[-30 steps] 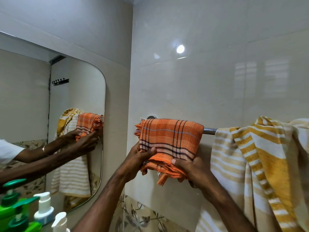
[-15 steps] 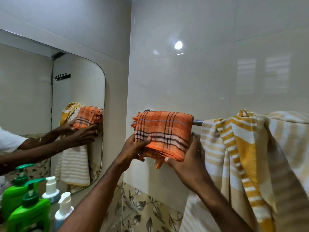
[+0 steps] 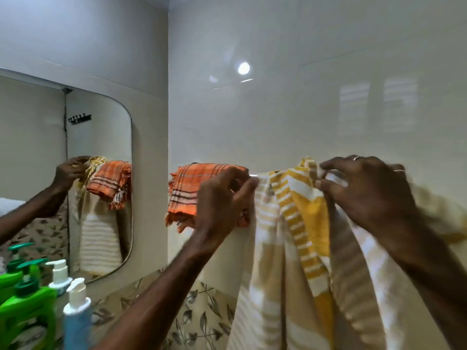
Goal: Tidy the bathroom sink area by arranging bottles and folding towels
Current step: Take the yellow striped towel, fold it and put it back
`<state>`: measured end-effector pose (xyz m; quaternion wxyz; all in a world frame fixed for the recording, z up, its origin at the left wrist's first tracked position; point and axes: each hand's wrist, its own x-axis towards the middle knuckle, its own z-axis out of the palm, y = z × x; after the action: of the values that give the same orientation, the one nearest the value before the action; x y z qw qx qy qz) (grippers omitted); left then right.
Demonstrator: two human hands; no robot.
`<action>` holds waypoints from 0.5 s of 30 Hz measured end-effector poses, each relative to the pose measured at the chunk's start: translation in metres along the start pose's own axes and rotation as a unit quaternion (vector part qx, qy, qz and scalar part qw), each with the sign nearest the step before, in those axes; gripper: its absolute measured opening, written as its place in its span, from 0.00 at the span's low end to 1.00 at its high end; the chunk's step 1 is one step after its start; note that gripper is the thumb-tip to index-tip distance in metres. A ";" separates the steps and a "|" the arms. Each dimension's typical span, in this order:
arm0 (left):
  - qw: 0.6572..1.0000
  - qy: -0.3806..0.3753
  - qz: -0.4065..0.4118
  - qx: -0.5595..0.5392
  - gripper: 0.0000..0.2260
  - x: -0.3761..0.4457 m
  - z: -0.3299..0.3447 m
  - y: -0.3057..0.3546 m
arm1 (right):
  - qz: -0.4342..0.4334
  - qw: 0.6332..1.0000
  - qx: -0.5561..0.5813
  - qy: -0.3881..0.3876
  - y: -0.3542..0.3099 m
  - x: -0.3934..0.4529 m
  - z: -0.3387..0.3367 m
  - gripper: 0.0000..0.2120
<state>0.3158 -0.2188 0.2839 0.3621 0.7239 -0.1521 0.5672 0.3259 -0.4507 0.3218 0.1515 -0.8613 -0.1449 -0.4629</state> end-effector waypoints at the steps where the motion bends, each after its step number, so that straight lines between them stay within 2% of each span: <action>1: 0.994 -0.061 -0.071 -0.056 0.09 -0.004 0.010 0.016 | -0.013 1.000 0.020 0.016 0.005 0.002 0.002 0.11; 3: 0.961 -0.151 -0.193 -0.131 0.16 -0.014 0.029 0.044 | -0.032 0.996 0.058 0.057 0.018 0.003 0.004 0.08; 5: 0.936 -0.180 -0.251 -0.167 0.19 -0.025 0.044 0.063 | -0.051 0.990 0.078 0.102 0.029 0.002 0.009 0.08; 11: 0.921 -0.084 -0.318 -0.210 0.19 -0.053 0.062 0.105 | -0.108 0.961 0.178 0.182 0.054 -0.009 0.003 0.03; 13: 0.918 -0.068 -0.325 -0.215 0.19 -0.064 0.064 0.123 | -0.125 0.941 0.257 0.180 0.062 -0.019 -0.011 0.03; 15: 0.920 -0.058 -0.329 -0.207 0.20 -0.078 0.065 0.140 | -0.138 0.915 0.351 0.144 0.066 -0.038 -0.026 0.03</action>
<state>0.2497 -0.3758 0.2544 0.6604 0.6737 -0.0399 0.3293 0.3123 -0.5254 0.2947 0.3980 -0.6480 -0.3921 -0.5177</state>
